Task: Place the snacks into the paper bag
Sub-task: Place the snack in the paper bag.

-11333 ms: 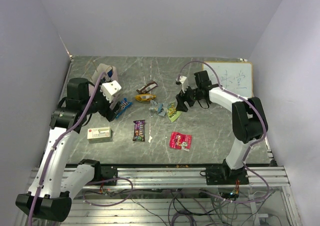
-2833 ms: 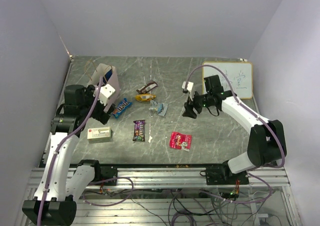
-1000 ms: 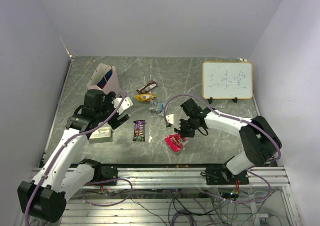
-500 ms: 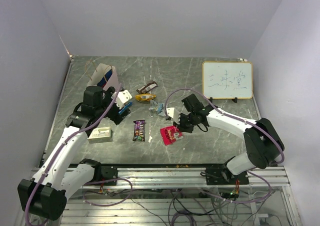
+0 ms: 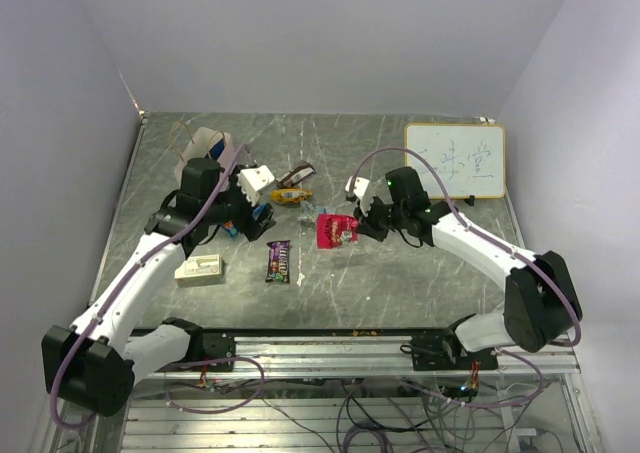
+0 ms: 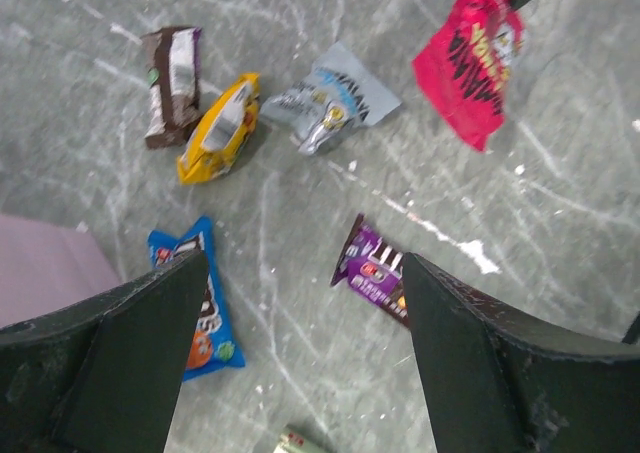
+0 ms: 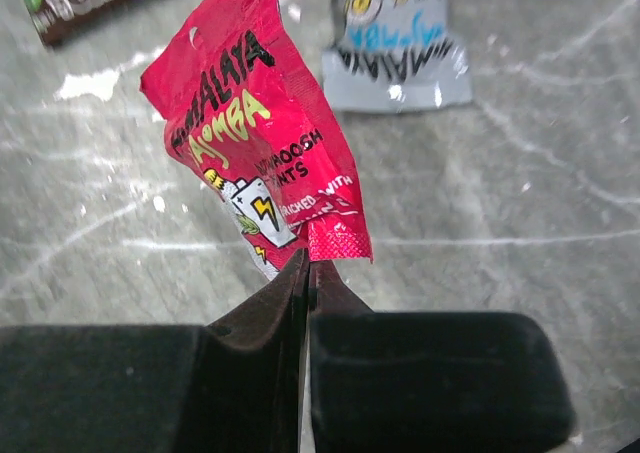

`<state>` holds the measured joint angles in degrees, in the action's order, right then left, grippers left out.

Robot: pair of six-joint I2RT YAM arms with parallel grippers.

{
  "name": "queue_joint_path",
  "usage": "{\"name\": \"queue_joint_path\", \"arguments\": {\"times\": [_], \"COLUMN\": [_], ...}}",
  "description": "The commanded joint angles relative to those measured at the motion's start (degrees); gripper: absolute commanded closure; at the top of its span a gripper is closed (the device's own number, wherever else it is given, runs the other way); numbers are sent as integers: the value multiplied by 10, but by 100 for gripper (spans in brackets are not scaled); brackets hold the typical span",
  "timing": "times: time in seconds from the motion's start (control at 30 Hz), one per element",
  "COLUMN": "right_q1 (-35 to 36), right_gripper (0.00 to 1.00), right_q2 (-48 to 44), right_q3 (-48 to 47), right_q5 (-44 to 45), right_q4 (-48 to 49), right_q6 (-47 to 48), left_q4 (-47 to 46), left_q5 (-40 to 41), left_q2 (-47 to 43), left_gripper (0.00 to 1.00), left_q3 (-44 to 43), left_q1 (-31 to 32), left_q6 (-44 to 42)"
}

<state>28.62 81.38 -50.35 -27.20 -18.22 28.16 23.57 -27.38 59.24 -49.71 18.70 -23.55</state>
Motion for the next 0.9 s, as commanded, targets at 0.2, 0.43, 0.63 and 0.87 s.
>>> {"name": "queue_joint_path", "arguments": {"times": [0.2, 0.43, 0.63, 0.87], "right_q1": [0, 0, 0, 0], "right_gripper": [100, 100, 100, 100], "right_q2": [-84, -117, -132, -138], "right_q3": [-5, 2, 2, 12], "right_q5": [-6, -11, -24, -31], "right_q4": [162, 195, 201, 213], "right_q6": [-114, -150, -167, -174], "left_q4": [-95, -127, -127, -163], "left_q5": [-144, -173, -182, -201], "left_q2": [92, 146, 196, 203], "left_gripper": [12, 18, 34, 62], "left_q3": [-92, -143, -172, -156], "left_q1": [35, 75, 96, 97], "left_q6": [159, 222, 241, 263]}}
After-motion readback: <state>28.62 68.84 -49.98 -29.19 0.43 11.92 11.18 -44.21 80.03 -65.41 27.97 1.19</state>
